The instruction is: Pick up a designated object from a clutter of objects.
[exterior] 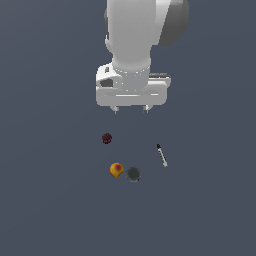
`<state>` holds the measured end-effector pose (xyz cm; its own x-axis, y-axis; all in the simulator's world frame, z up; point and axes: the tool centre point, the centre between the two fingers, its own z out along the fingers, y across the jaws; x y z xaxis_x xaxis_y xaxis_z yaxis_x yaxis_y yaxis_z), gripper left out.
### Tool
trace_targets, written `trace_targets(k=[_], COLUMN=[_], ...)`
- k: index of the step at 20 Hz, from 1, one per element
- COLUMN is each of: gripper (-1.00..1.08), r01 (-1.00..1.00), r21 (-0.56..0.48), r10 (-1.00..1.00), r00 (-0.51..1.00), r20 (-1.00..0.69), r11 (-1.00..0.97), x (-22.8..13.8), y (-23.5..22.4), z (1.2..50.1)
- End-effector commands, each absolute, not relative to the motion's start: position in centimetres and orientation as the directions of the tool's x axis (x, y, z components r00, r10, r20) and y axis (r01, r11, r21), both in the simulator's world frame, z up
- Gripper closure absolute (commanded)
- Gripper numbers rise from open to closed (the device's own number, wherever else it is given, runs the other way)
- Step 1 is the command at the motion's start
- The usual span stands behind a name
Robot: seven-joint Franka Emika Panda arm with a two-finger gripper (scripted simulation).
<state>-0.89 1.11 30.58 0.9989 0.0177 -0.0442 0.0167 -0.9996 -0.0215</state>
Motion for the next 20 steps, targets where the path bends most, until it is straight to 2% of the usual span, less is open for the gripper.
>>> trace_targets(k=[1,20], gripper=[-0.92,-0.92], r01=[0.017,-0.039], r21=[-0.021,-0.008], r10=[0.018,-0.038], r00=[0.999,0.998], r20=[-0.044,-0.045], r11=[-1.000,-0.999], x=[-0.9,0.2], y=[1.1,-0.3], z=[30.6,29.1])
